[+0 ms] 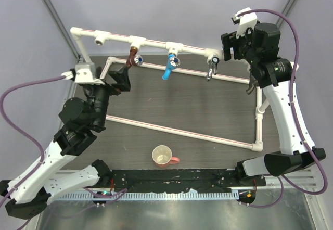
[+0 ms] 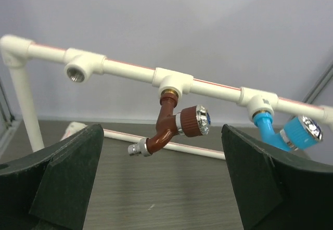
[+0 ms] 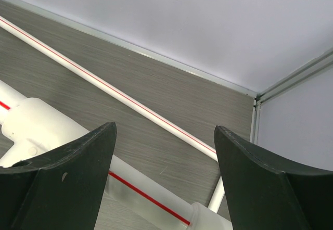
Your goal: Install the water faucets
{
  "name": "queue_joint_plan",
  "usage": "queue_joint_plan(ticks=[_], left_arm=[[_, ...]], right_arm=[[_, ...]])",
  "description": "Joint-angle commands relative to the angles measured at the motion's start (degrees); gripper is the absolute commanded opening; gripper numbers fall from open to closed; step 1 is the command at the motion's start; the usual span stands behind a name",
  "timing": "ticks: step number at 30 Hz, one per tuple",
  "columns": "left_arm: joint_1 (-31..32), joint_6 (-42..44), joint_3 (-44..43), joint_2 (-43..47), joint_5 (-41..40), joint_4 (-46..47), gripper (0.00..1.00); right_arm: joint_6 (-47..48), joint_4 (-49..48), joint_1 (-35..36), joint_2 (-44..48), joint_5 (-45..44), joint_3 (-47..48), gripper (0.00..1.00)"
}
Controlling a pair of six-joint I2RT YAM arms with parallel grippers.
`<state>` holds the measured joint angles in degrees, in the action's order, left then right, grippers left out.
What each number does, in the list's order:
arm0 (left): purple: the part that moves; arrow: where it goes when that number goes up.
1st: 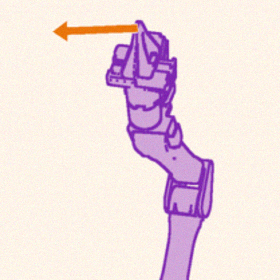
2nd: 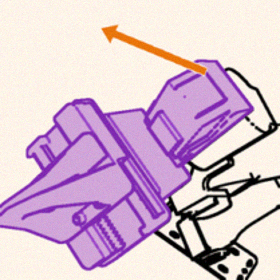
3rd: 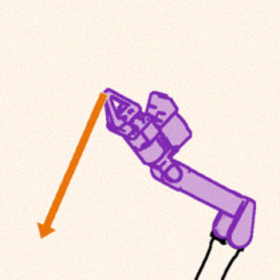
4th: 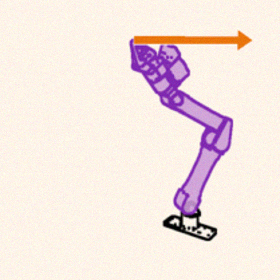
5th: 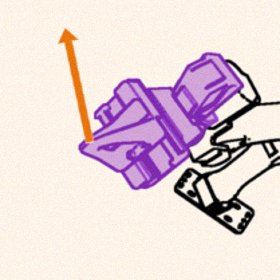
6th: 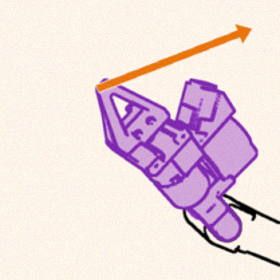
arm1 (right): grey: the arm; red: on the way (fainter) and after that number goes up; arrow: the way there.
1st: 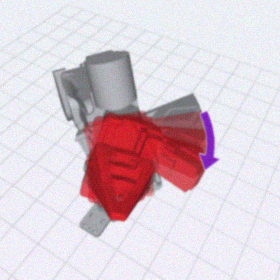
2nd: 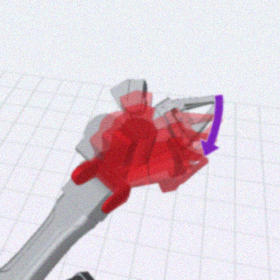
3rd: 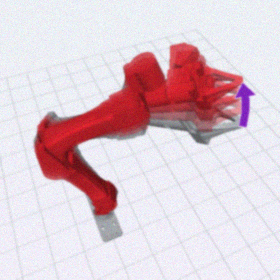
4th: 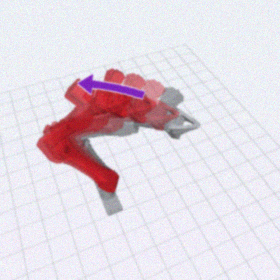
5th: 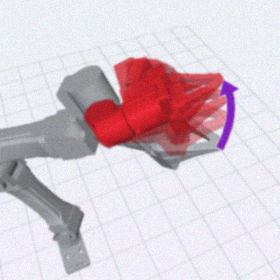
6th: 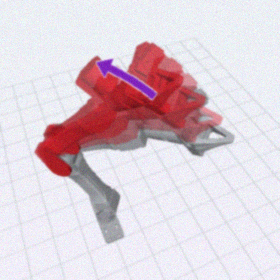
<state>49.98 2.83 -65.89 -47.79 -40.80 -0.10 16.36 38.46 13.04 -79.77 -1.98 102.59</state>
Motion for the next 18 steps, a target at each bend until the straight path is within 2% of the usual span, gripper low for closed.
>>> queue_joint_plan(ticks=[1,5,8,14,18], left_arm=[[-2.69,-22.04,3.57,4.79,-7.27,6.08,1.0],[-4.88,-39.86,6.73,8.93,-10.35,3.79,1.0],[-6.2,-48.66,9.28,10.0,-10.09,2.74,1.0],[-10.5,-59.51,8.06,6.22,-1.14,-3.41,1.0],[-17.52,-67.33,8.23,3.32,8.17,-4.12,1.0]], right_arm=[[-0.8,7.33,2.69,-1.62,4.97,-1.07,0.83],[-0.8,7.25,2.61,-1.71,5.14,-1.07,0.83],[-0.89,7.25,2.7,-1.88,5.23,-0.98,0.83],[-0.98,7.25,2.96,-1.62,5.23,-0.98,0.83],[-0.89,7.33,3.05,-1.44,5.14,-0.98,0.83]])
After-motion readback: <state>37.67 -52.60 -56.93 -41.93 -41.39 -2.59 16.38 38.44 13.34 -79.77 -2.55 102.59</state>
